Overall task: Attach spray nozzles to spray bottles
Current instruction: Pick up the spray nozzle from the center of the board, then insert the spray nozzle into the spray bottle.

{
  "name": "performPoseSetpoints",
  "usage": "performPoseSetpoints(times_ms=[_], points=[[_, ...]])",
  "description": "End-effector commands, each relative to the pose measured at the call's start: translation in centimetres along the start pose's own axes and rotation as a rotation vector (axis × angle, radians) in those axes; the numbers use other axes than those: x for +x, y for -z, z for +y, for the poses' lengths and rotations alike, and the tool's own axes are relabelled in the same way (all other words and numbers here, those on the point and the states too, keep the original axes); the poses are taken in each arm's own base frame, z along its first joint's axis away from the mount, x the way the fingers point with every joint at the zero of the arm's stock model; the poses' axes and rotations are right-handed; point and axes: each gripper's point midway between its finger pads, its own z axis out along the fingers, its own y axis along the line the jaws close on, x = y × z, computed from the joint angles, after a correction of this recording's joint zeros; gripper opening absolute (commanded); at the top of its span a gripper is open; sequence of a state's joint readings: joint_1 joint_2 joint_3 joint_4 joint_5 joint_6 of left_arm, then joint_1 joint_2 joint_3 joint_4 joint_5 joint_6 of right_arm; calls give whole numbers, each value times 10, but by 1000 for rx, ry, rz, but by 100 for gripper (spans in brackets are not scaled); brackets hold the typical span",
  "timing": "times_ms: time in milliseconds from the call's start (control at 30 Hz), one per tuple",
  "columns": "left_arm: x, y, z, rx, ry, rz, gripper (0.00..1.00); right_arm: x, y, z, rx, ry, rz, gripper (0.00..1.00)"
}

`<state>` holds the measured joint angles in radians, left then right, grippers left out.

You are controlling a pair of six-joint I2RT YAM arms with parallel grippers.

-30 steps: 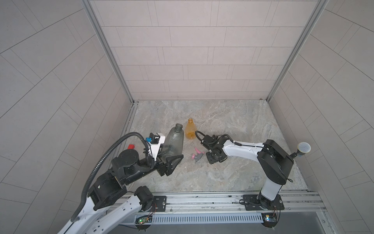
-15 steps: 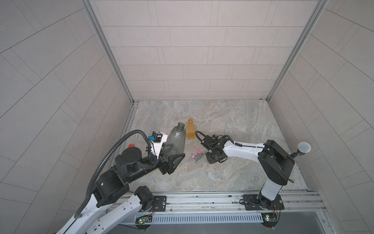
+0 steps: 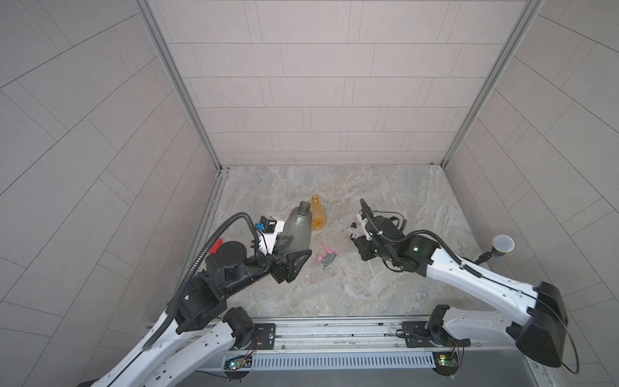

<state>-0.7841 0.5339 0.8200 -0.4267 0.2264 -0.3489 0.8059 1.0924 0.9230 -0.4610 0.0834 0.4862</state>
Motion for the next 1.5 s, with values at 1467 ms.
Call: performPoseSetpoints(times_ms=[1467], points=[[21, -68, -84, 516, -161, -274, 0, -255, 313, 138, -920, 63, -986, 28]])
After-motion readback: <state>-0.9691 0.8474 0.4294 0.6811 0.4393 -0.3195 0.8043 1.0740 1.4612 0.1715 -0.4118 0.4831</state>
